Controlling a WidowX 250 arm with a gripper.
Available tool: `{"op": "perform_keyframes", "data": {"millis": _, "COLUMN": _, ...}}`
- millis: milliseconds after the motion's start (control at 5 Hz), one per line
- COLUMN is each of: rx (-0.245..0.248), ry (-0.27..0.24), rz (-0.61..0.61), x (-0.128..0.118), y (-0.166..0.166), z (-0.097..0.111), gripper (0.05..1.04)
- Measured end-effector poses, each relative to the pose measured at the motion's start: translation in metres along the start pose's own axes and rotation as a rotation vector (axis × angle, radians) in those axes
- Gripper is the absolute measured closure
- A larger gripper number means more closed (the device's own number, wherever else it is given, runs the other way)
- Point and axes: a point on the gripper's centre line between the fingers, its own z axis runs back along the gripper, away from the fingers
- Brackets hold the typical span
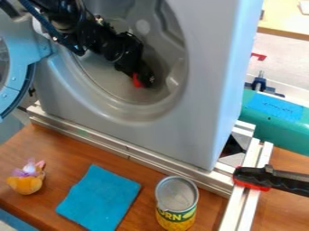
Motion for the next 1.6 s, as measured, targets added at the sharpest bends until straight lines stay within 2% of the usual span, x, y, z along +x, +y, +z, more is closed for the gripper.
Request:
{"op": "perform_keyframes", "data": {"millis": 200, "rx": 0.062, "ry": 0.039, "rz": 0.018, "x": -0.008, "y": 0.003, "z": 0.005, "gripper": 0.263}}
{"op": "perform_keyframes", "data": {"millis": 400, "rx": 0.125, "ry": 0.111, "rz": 0.048, "x": -0.028, "y": 0.001, "z": 0.029, "gripper": 0.263}}
{"op": "perform_keyframes", "data": {"millis": 600, "rx": 0.217, "ry": 0.197, "rz": 0.084, "x": -0.044, "y": 0.0, "z": 0.077, "gripper": 0.263}}
{"op": "perform_keyframes", "data": {"millis": 800, "rx": 0.252, "ry": 0.315, "rz": 0.077, "x": -0.071, "y": -0.01, "z": 0.113, "gripper": 0.263}}
{"op": "perform_keyframes", "data": {"millis": 1000, "rx": 0.255, "ry": 0.483, "rz": 0.072, "x": -0.108, "y": -0.017, "z": 0.14, "gripper": 0.263}}
{"op": "perform_keyframes", "data": {"millis": 1200, "rx": 0.284, "ry": 0.589, "rz": 0.074, "x": -0.128, "y": -0.011, "z": 0.137, "gripper": 0.263}}
{"op": "perform_keyframes", "data": {"millis": 1400, "rx": 0.29, "ry": 0.607, "rz": 0.087, "x": -0.142, "y": -0.002, "z": 0.126, "gripper": 0.263}}
{"op": "perform_keyframes", "data": {"millis": 1600, "rx": 0.258, "ry": 0.585, "rz": 0.136, "x": -0.158, "y": 0.006, "z": 0.108, "gripper": 0.263}}
